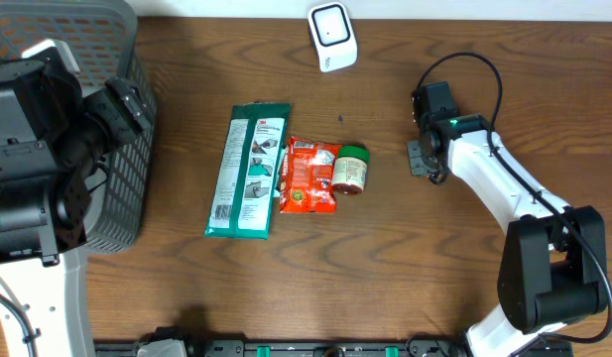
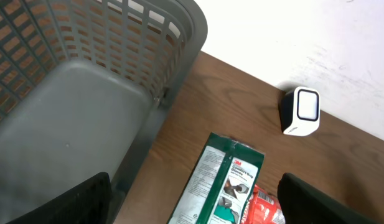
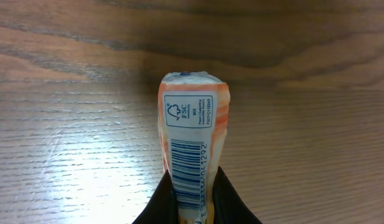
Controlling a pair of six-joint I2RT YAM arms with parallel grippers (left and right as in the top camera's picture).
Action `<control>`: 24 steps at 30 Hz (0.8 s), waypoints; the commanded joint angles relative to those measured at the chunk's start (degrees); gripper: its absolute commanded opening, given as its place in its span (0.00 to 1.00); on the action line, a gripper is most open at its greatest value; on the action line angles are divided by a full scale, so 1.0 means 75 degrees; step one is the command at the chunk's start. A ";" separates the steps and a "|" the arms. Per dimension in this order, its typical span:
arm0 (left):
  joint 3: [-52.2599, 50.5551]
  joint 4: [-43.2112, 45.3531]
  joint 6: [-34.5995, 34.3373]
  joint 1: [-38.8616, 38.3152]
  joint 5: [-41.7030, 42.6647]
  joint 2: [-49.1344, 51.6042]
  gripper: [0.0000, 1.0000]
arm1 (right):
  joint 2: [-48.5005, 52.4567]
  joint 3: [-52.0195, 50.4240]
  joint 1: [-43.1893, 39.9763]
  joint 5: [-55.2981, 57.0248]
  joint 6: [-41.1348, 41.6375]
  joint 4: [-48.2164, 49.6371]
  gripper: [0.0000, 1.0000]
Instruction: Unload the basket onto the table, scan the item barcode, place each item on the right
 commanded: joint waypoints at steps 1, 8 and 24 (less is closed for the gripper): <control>0.0000 -0.0017 0.0067 0.0032 0.0047 0.0015 0.85 | -0.0085 -0.0070 -0.0017 0.0312 0.0015 0.0064 0.07; 0.0000 -0.0017 0.0067 0.0032 0.0047 0.0015 0.85 | 0.0026 -0.0137 0.0114 0.0306 0.0017 0.0122 0.08; 0.0000 -0.0017 0.0067 0.0032 0.0047 0.0015 0.85 | 0.0420 -0.0277 0.0755 0.2430 0.0017 0.0411 0.05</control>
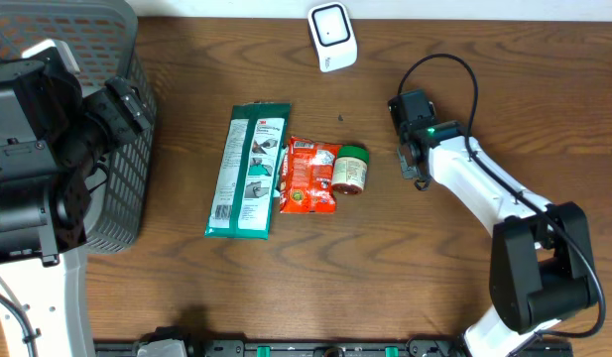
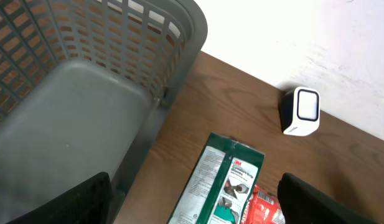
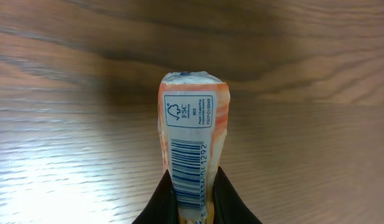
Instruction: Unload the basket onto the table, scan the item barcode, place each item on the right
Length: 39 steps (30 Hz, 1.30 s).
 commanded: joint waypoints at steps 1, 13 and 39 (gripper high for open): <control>0.0000 -0.0017 0.0067 0.0032 0.0047 0.0015 0.85 | 0.0326 -0.0070 0.0058 0.0886 0.0017 0.0023 0.06; 0.0000 -0.0017 0.0067 0.0032 0.0047 0.0015 0.85 | 0.0487 -0.0070 0.0143 -0.1323 0.0047 0.0172 0.32; 0.0000 -0.0017 0.0067 0.0032 0.0047 0.0015 0.85 | -0.0854 0.0764 -0.1393 -0.5412 -0.0694 -0.1137 0.70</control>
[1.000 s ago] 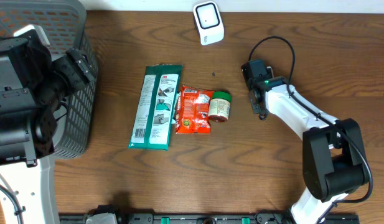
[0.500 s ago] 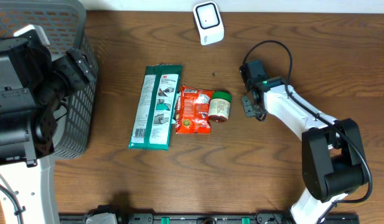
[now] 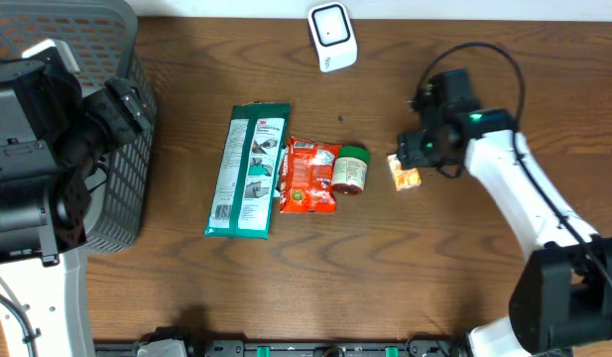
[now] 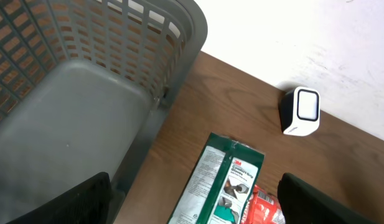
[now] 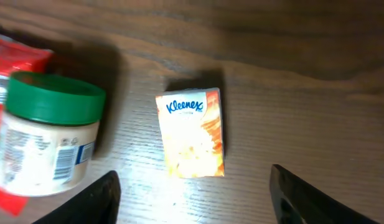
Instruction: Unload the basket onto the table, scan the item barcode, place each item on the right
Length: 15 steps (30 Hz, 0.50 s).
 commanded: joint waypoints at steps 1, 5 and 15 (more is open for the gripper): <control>0.0000 -0.0017 0.0067 0.0032 0.0047 0.0015 0.85 | 0.0134 0.0079 -0.0589 -0.1472 -0.0685 -0.0105 0.68; 0.0000 -0.0017 0.0067 0.0032 0.0047 0.0015 0.85 | 0.0560 0.0079 -0.1061 -0.2157 -0.1116 -0.0041 0.64; 0.0000 -0.0017 0.0067 0.0032 0.0047 0.0015 0.85 | 0.1536 0.0073 -0.1207 -0.2264 -0.1445 0.0259 0.43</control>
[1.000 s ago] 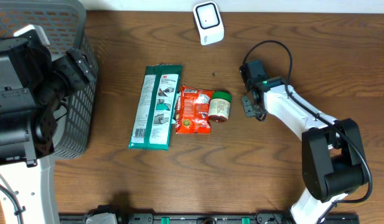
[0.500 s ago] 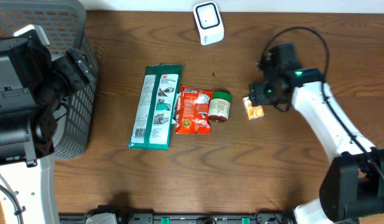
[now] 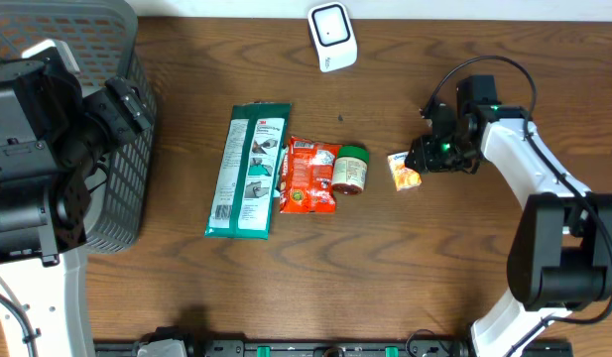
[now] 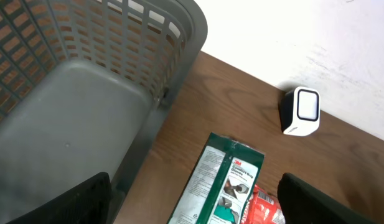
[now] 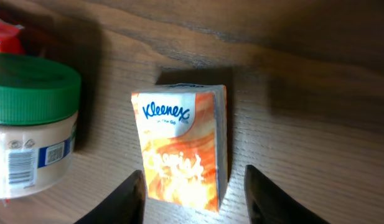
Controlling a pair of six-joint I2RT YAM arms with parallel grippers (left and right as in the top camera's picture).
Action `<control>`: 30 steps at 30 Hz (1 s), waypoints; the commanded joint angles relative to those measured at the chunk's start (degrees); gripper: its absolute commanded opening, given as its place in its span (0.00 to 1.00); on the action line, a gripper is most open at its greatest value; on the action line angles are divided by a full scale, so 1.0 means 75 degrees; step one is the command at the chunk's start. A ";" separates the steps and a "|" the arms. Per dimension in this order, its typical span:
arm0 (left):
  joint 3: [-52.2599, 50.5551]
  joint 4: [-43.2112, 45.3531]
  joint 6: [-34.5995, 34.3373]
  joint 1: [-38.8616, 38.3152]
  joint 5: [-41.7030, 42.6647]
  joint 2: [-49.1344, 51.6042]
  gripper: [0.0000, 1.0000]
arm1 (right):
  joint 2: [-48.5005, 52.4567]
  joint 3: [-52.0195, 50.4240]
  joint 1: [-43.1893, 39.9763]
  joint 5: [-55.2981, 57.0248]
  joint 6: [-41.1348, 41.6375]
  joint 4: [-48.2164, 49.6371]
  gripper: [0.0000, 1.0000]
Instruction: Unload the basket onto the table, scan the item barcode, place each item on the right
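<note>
A small orange Kleenex tissue pack [image 5: 182, 155] lies label-up on the wooden table, just right of the green-lidded jar [image 5: 30, 130]; in the overhead view the pack [image 3: 404, 171] sits between the jar [image 3: 350, 169] and my right gripper [image 3: 426, 157]. My right gripper [image 5: 195, 202] is open, one finger on each side of the pack's near end, with a gap to each. The white barcode scanner [image 3: 331, 37] stands at the table's far edge. My left gripper [image 4: 192, 205] is open and empty beside the basket.
A long green 3M glove package [image 3: 248, 169] and a red snack packet [image 3: 307, 176] lie left of the jar. A grey slatted basket [image 4: 86, 93] stands at the table's left end under my left arm.
My right gripper has come closer to the tissue pack and its fingers stand nearer together, now flanking the pack. The pack, the other items and the left arm have not moved.
My right gripper was shut on the tissue pack, barcode facing its camera, right of the jar. It still held the pack a little further left. Then the pack lay on the table beside the jar with the gripper open above it, and now the fingers flank it.
</note>
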 commanded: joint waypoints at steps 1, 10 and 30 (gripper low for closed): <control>0.0000 -0.0017 0.0067 0.0032 0.0047 0.0015 0.86 | 0.0204 0.0055 -0.0038 -0.0230 -0.0321 0.0076 0.41; 0.0000 -0.0017 0.0067 0.0032 0.0047 0.0015 0.85 | 0.0274 -0.0312 -0.0047 -0.0236 -0.0391 0.0612 0.40; 0.0000 -0.0017 0.0067 0.0032 0.0047 0.0015 0.85 | 0.0274 -0.0839 -0.0067 -0.0469 -0.0385 0.1137 0.25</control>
